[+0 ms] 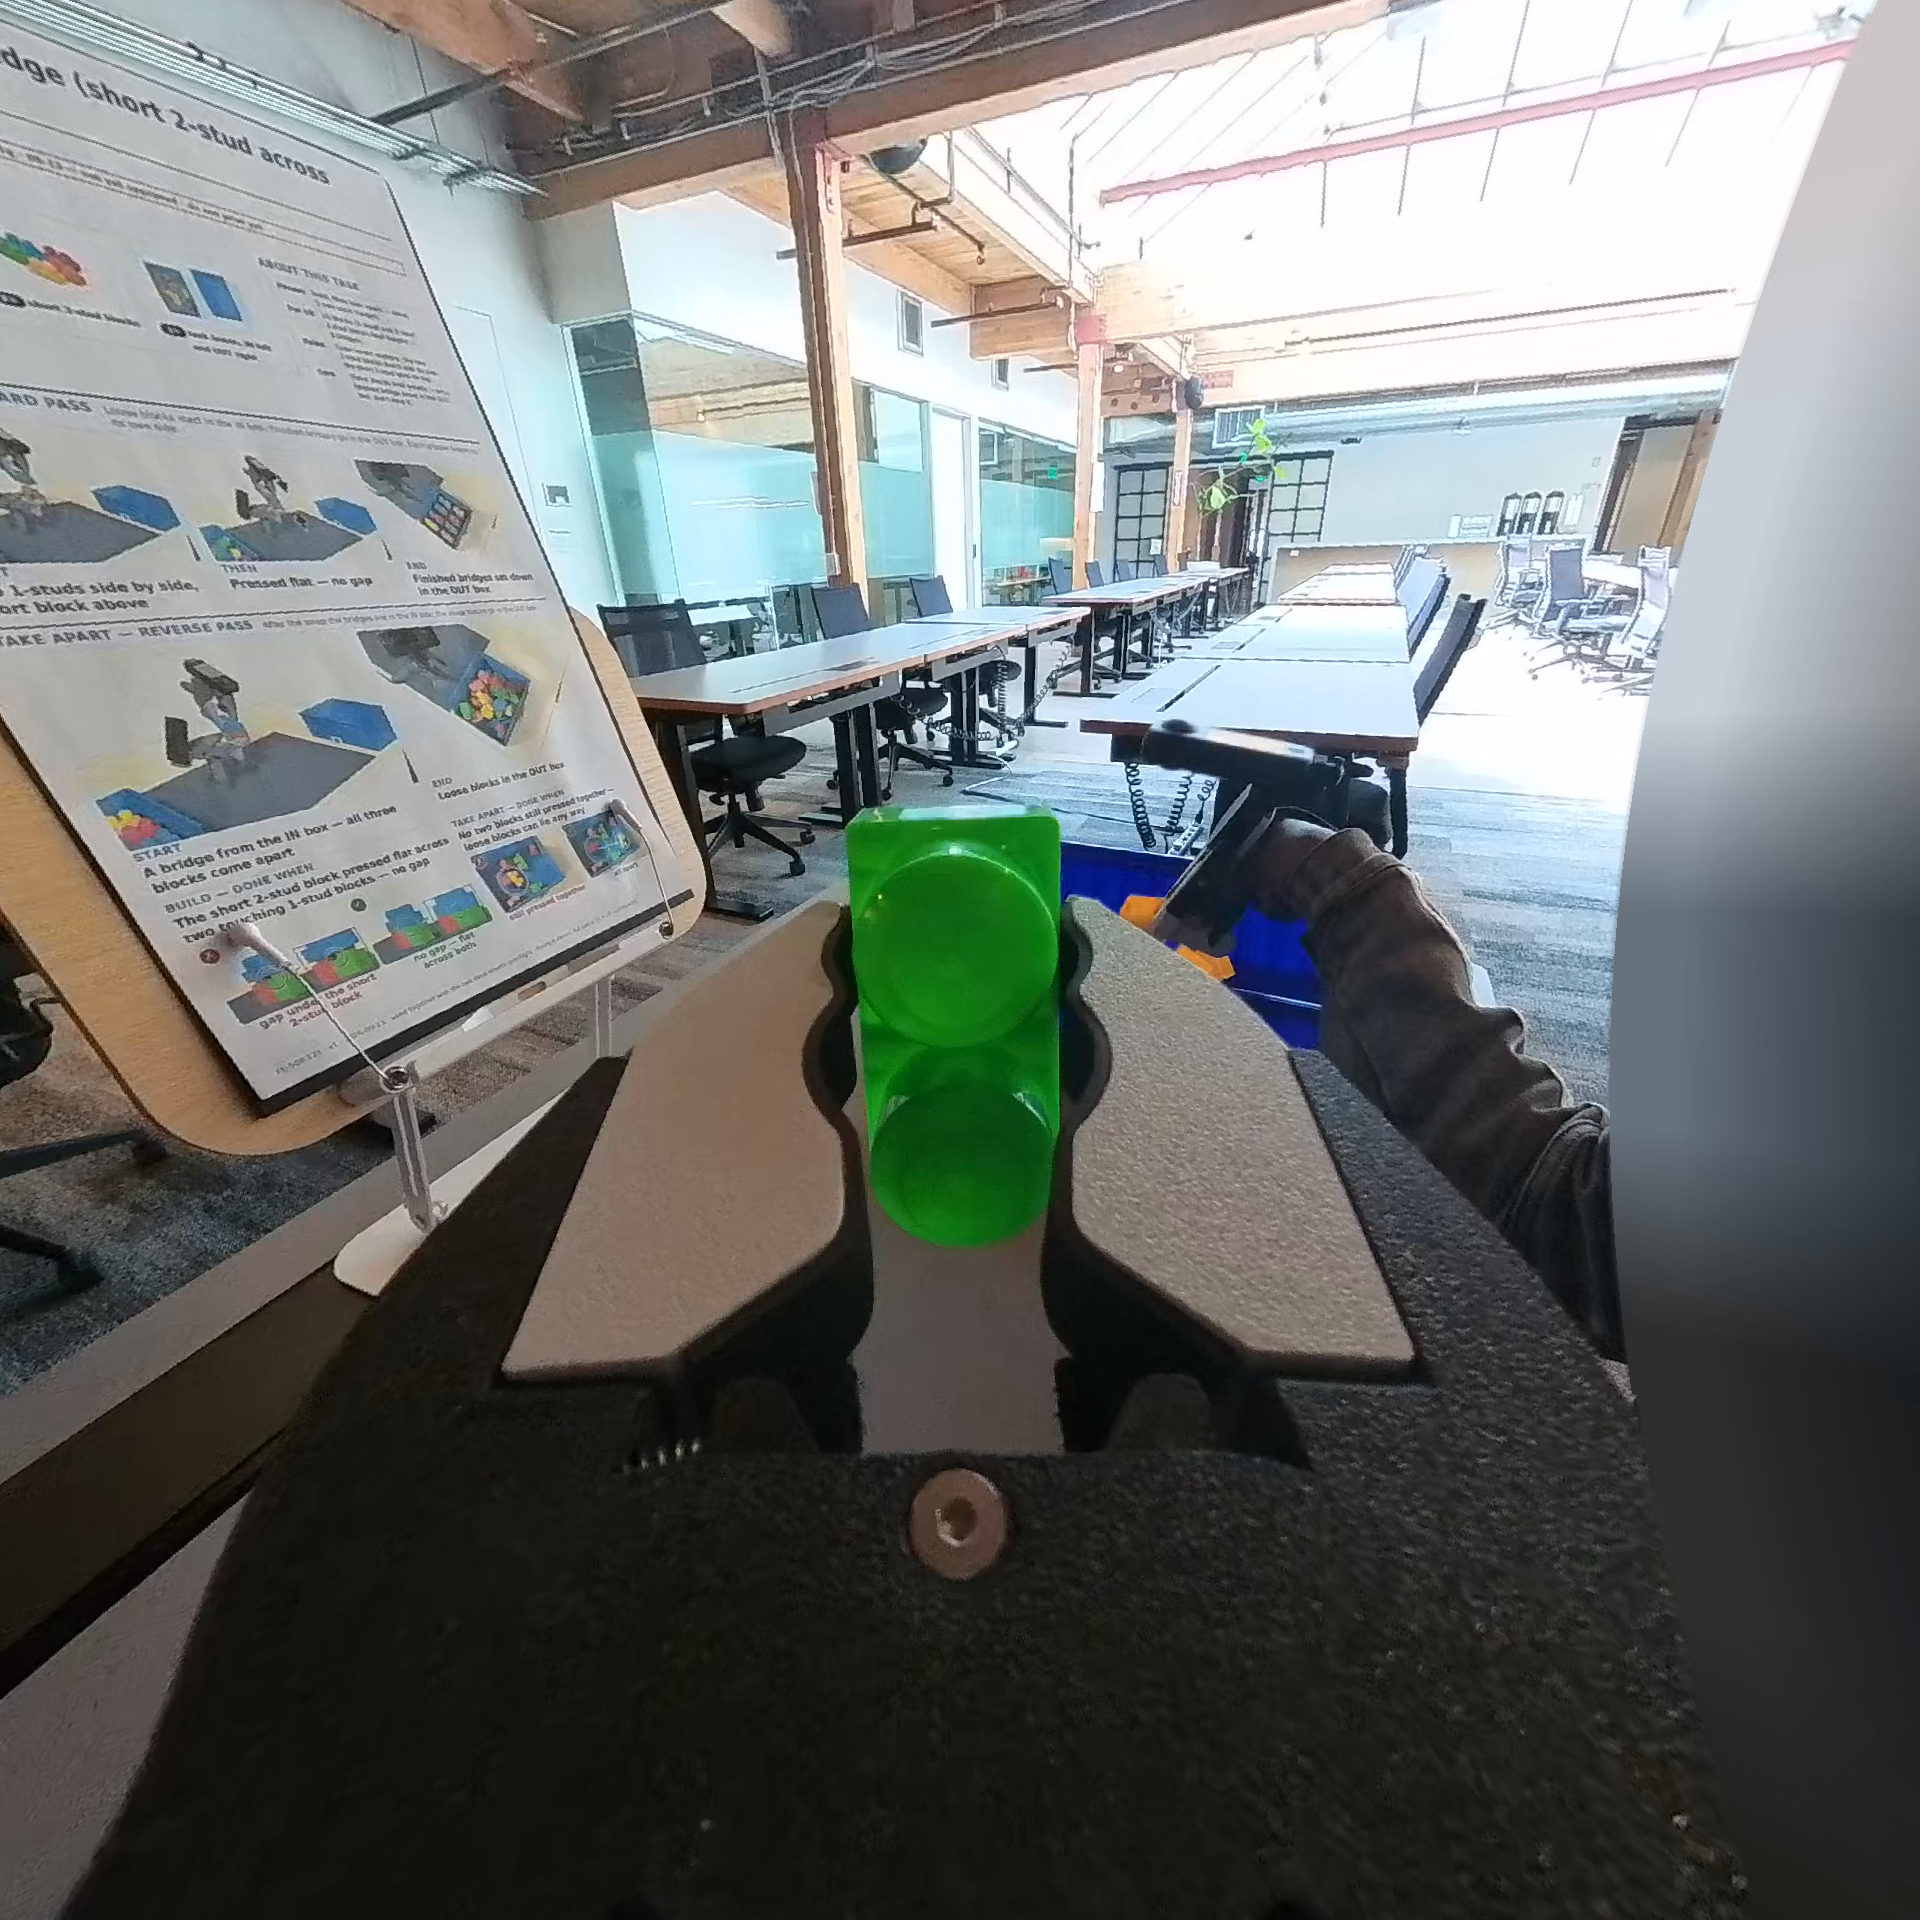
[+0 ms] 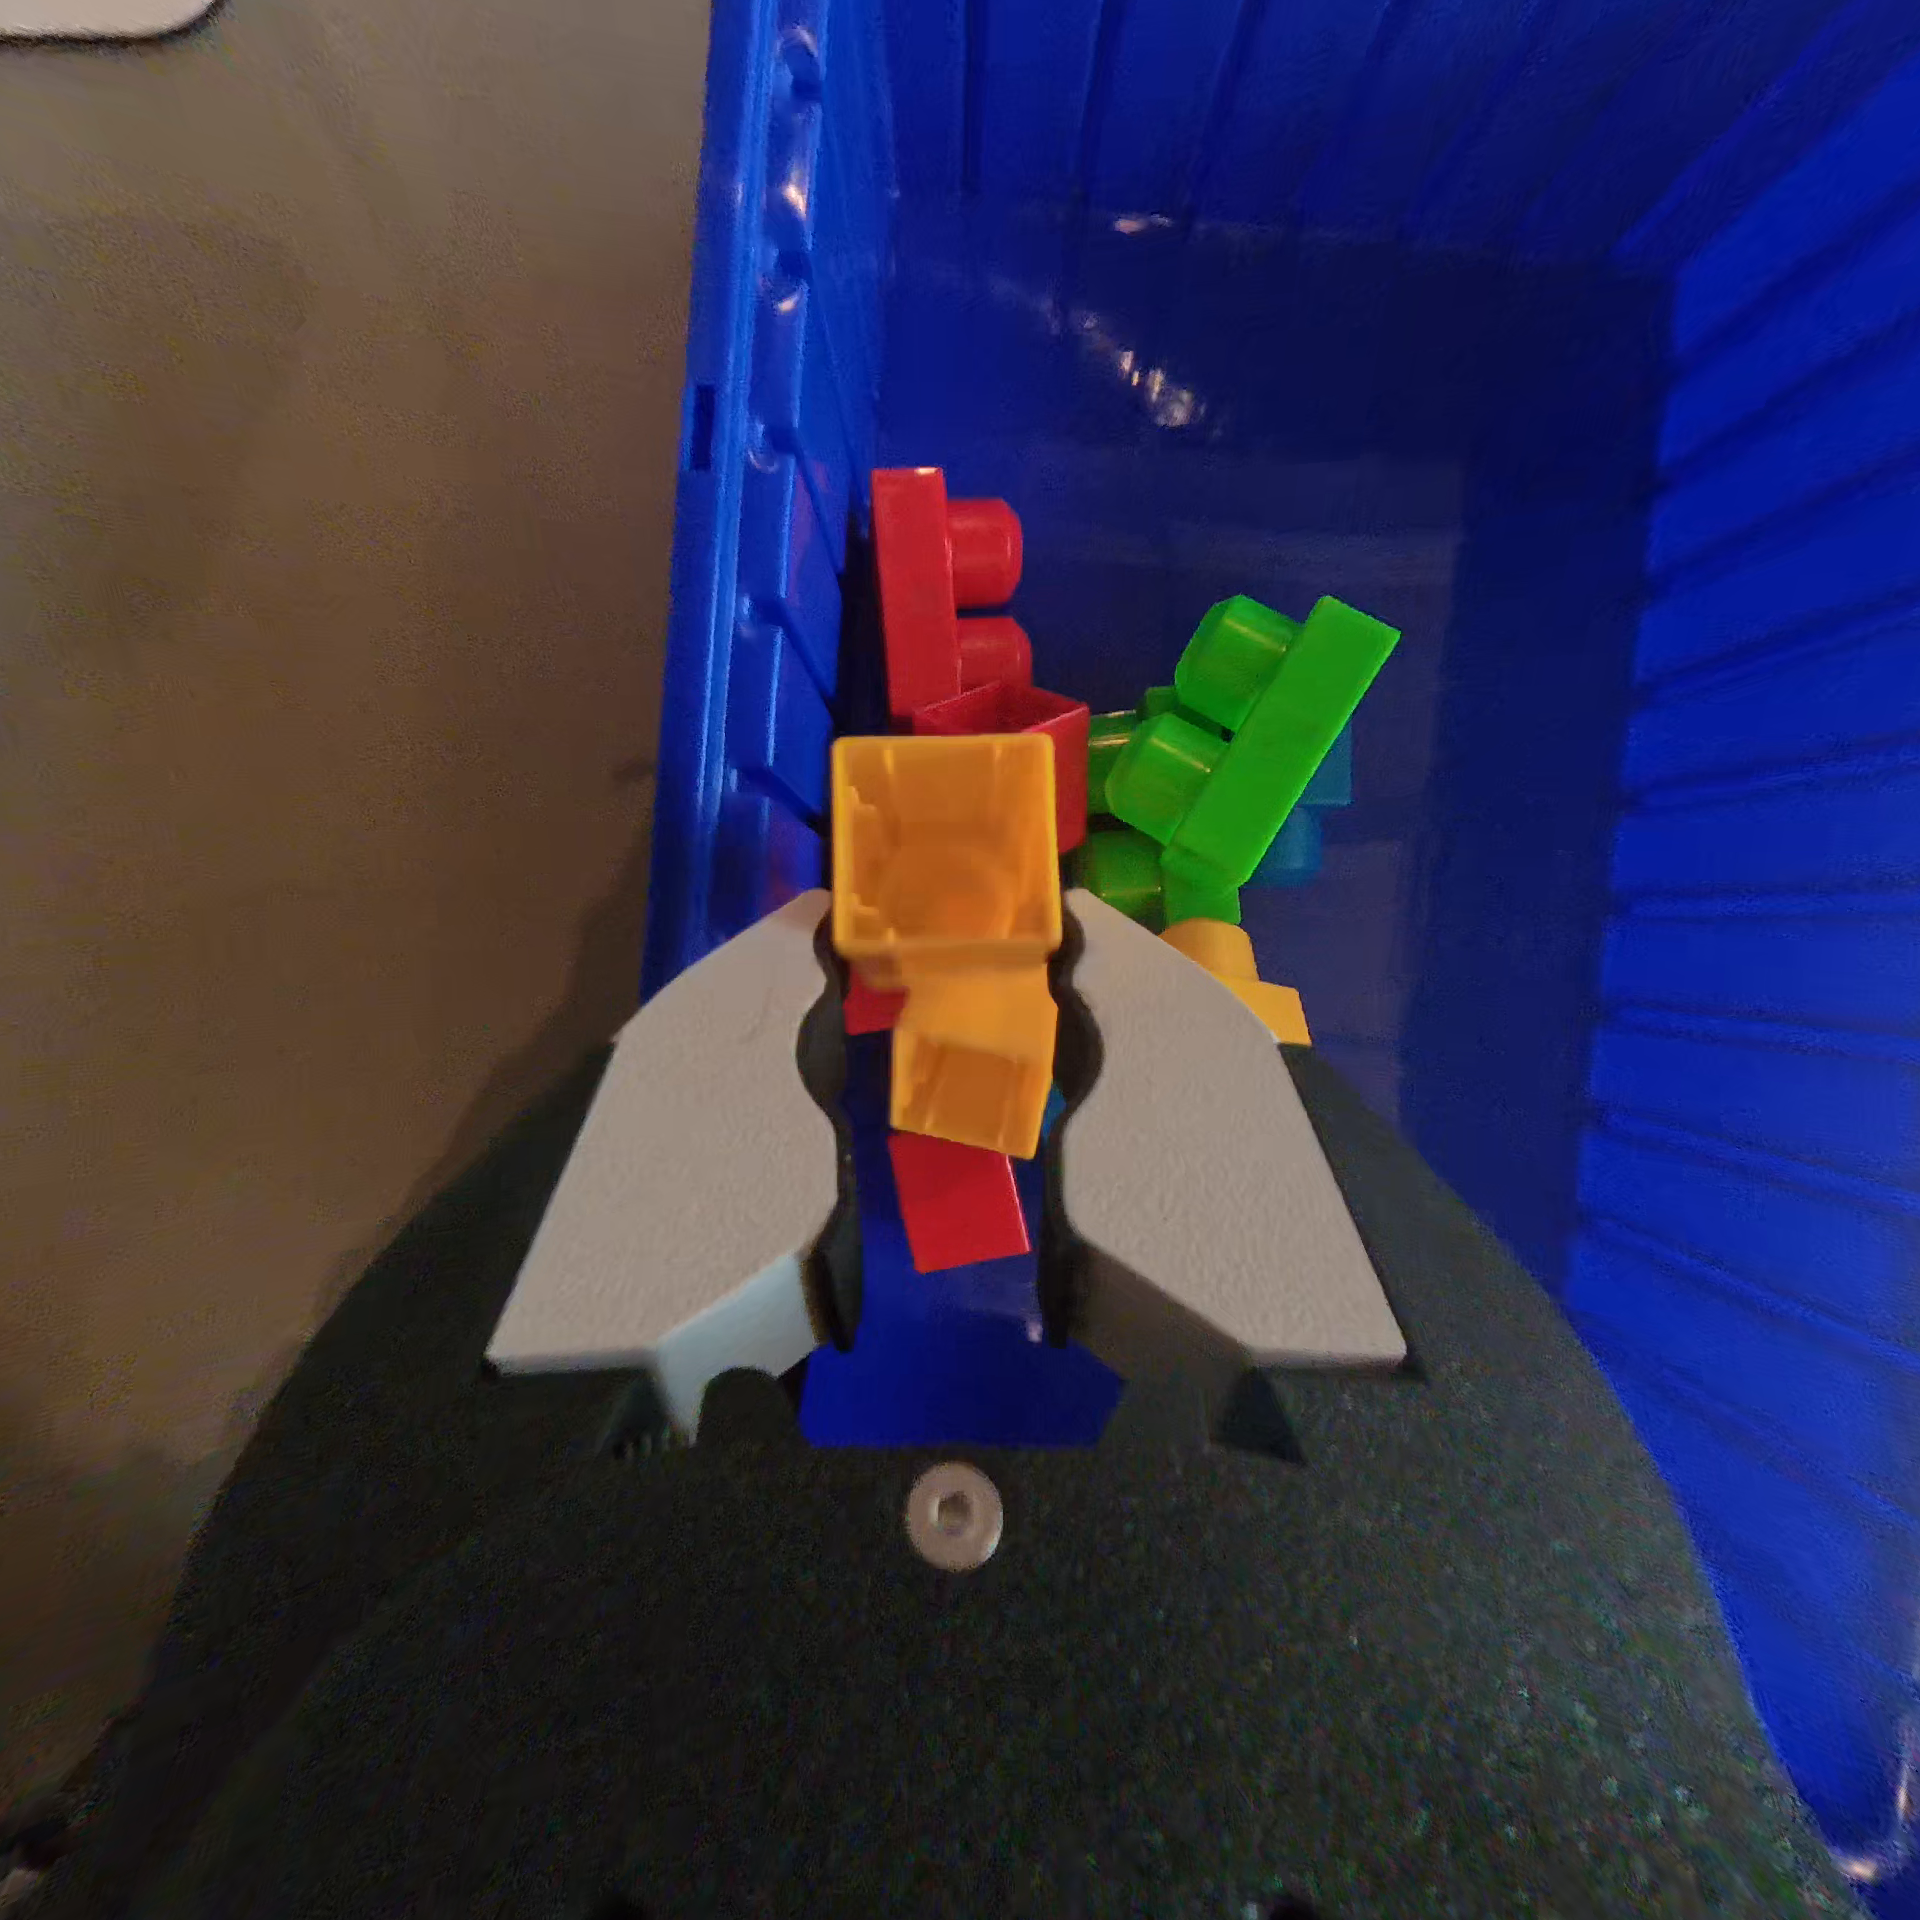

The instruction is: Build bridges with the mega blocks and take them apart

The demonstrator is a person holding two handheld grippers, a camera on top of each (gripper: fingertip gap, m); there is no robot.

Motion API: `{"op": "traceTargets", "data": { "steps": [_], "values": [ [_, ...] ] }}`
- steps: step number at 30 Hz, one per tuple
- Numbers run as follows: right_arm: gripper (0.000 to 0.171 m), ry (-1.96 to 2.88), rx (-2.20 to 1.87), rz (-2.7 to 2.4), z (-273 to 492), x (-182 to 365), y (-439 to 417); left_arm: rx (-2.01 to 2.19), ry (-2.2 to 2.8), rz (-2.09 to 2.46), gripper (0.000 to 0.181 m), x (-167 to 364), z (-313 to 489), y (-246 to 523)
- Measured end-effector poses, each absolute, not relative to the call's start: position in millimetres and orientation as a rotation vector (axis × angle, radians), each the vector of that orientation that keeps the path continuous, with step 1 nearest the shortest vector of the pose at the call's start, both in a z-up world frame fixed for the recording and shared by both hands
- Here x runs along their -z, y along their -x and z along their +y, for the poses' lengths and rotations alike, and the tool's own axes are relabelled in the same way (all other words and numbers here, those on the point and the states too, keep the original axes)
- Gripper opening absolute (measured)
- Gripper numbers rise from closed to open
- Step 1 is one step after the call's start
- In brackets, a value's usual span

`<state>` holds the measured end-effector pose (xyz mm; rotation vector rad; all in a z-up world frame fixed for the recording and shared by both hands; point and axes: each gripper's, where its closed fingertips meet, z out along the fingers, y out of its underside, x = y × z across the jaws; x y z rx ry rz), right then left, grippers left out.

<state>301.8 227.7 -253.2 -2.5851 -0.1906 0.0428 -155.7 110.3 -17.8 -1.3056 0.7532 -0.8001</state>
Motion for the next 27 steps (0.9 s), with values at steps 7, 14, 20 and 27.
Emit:
{"op": "traceTargets", "data": {
  "steps": [7,14,20,27],
  "values": [
    [0.044,2.418,0.018,-0.18,240,221,-301,0.812,1.31,0.759,0.036,19,112,154],
    [0.046,1.628,-0.258,-0.514,235,78,-199,0.846,1.325,0.797,0.036,24,114,142],
    [0.048,0.965,-0.779,-0.962,133,-5,-47,0.844,1.355,0.933,0.036,36,106,120],
    [0.053,0.855,-1.028,-1.286,78,19,71,0.845,1.337,1.167,0.036,52,89,81]
  ]
}}
